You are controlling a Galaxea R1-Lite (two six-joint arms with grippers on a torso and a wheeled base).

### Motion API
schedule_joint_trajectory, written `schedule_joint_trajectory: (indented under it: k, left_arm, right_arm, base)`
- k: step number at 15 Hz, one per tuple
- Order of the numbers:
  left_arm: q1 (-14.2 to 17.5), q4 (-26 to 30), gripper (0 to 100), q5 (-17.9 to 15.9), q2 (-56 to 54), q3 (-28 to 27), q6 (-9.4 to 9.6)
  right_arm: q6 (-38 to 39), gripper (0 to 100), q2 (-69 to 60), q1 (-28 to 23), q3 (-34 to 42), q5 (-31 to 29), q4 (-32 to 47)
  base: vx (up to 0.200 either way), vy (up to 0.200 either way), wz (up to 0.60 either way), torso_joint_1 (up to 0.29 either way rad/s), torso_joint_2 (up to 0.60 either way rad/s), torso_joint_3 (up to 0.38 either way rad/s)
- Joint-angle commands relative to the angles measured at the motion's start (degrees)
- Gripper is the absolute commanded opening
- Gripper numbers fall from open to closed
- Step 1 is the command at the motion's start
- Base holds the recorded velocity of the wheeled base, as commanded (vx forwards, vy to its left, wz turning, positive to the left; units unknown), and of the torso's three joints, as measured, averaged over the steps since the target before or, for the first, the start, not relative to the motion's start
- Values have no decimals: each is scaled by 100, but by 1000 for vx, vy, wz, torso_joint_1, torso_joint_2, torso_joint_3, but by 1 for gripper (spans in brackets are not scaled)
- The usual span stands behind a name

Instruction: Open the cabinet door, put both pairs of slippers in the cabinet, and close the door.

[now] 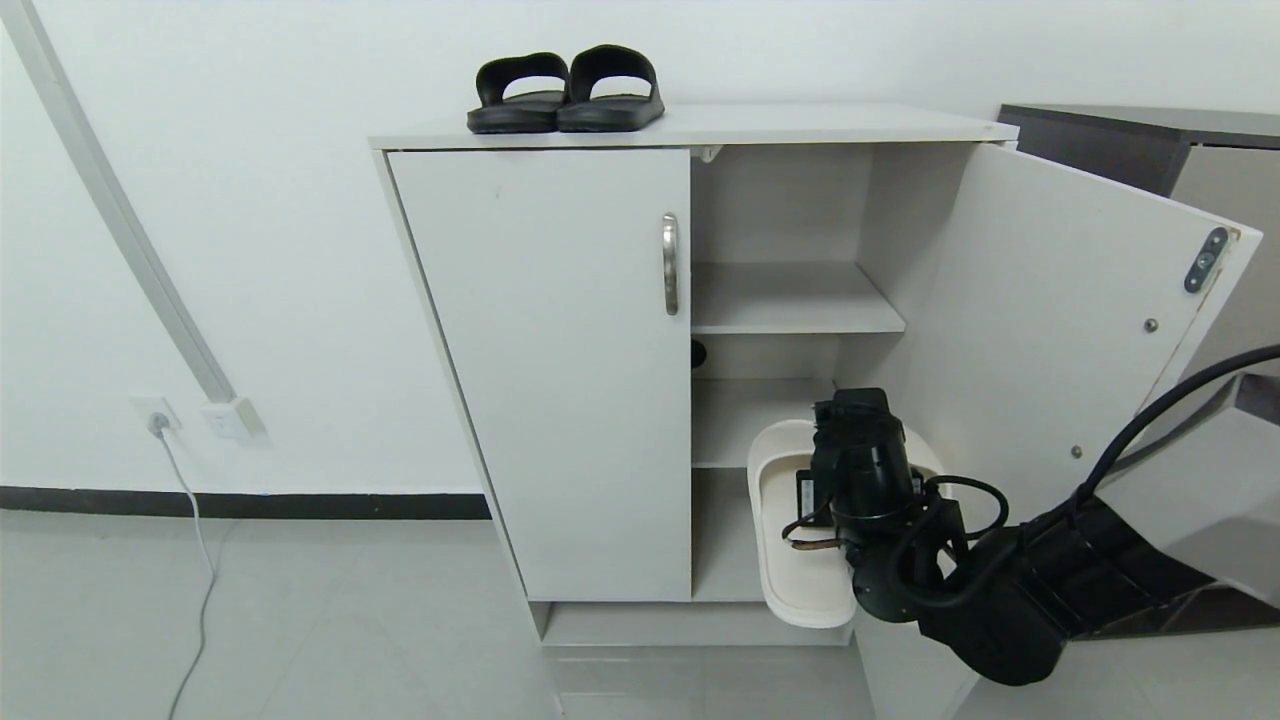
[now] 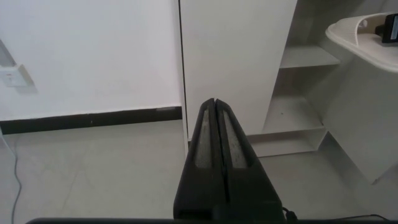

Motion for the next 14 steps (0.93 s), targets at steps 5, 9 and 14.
schedule_joint_trajectory:
  k: [5,9,14]
  left_arm:
    - [1,-1,0,0,9,1,-1]
    - [1,-1,0,0,9,1,-1]
    - [1,-1,0,0,9,1,-1]
  right_arm:
    - [-45,0,-79,-131,15,-12,-18]
    - [-45,0,-79,-131,24,-12,-18]
    - [-45,0,-79,98,217,551,-466]
  base:
    - [0,0,0,0,0,0]
    - [0,0,0,0,0,0]
    - [0,0,0,0,0,0]
